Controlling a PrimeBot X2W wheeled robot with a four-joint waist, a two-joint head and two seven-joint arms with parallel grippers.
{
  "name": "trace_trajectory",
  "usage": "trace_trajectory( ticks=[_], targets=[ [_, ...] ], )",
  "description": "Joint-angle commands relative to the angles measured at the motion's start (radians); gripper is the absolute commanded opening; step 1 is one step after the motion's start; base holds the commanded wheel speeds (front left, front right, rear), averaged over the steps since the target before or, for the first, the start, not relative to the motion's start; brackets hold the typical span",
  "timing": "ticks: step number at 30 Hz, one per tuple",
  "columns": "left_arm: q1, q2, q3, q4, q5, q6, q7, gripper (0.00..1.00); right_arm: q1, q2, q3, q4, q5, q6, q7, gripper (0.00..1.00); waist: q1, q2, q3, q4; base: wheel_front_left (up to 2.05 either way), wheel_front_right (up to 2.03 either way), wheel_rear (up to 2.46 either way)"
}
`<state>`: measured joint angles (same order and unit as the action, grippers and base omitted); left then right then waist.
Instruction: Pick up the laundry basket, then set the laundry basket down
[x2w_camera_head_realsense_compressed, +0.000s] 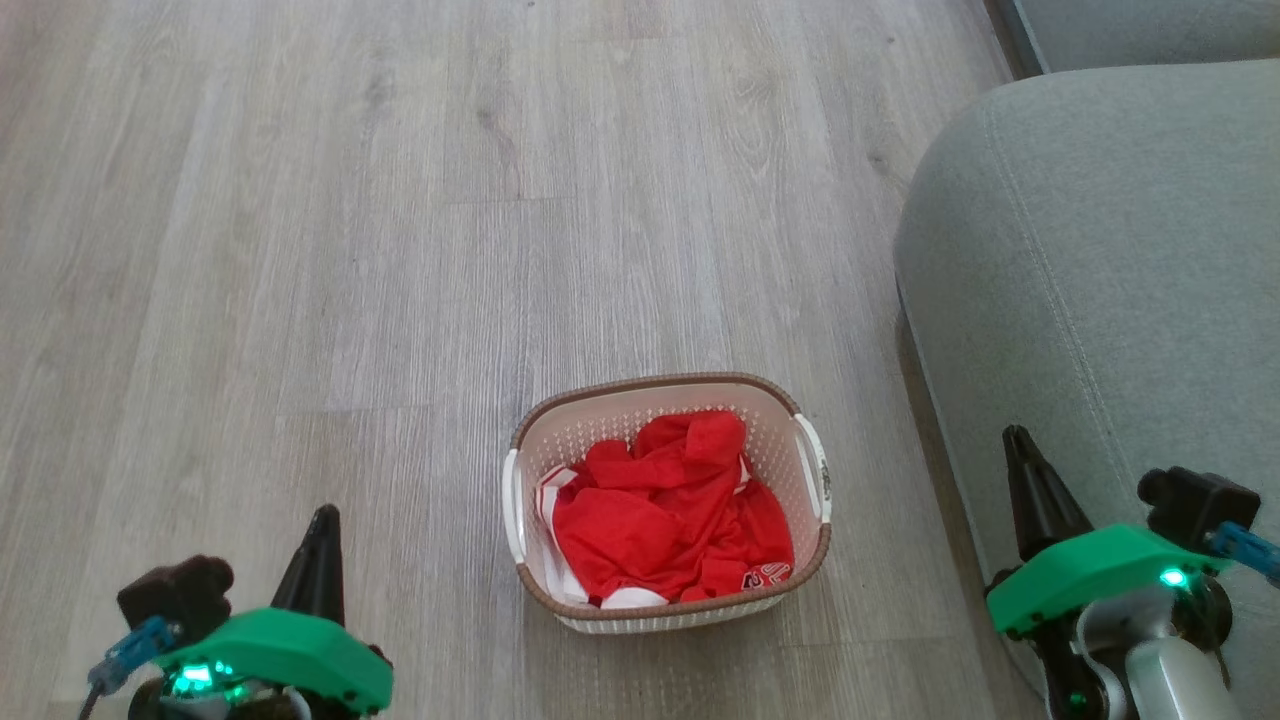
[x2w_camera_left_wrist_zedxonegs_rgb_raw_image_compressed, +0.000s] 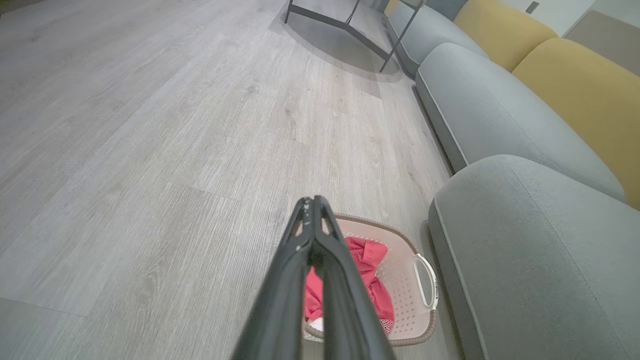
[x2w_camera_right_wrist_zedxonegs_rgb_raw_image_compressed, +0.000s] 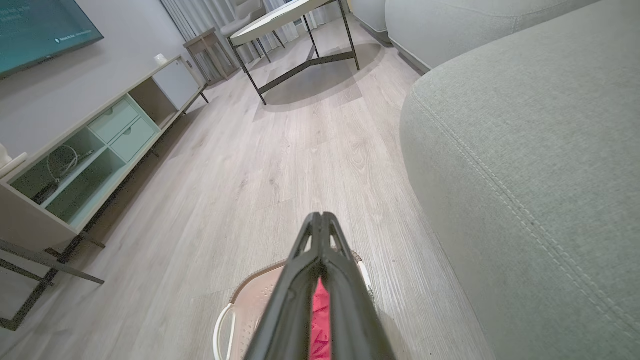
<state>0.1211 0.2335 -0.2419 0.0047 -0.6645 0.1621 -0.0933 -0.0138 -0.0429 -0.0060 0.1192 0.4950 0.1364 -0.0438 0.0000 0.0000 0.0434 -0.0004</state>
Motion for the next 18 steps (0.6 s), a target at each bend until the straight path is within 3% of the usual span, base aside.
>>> trace_trajectory(
  ticks=[1,18],
  targets=[
    [-0.048,0.002,0.033,-0.023,-0.024,-0.010,0.004,0.00,-0.045,-0.020,-0.006,-0.026,0.031,-0.001,0.006,0.00,0.0000,0.0000,-0.001,0.000,0.00,0.00,0.00],
    [-0.079,-0.024,0.080,0.023,-0.196,-0.060,0.032,0.00,-0.053,-0.025,-0.013,0.000,0.232,-0.002,0.024,0.00,0.0000,0.0000,-0.008,0.000,0.00,0.00,0.00]
  ],
)
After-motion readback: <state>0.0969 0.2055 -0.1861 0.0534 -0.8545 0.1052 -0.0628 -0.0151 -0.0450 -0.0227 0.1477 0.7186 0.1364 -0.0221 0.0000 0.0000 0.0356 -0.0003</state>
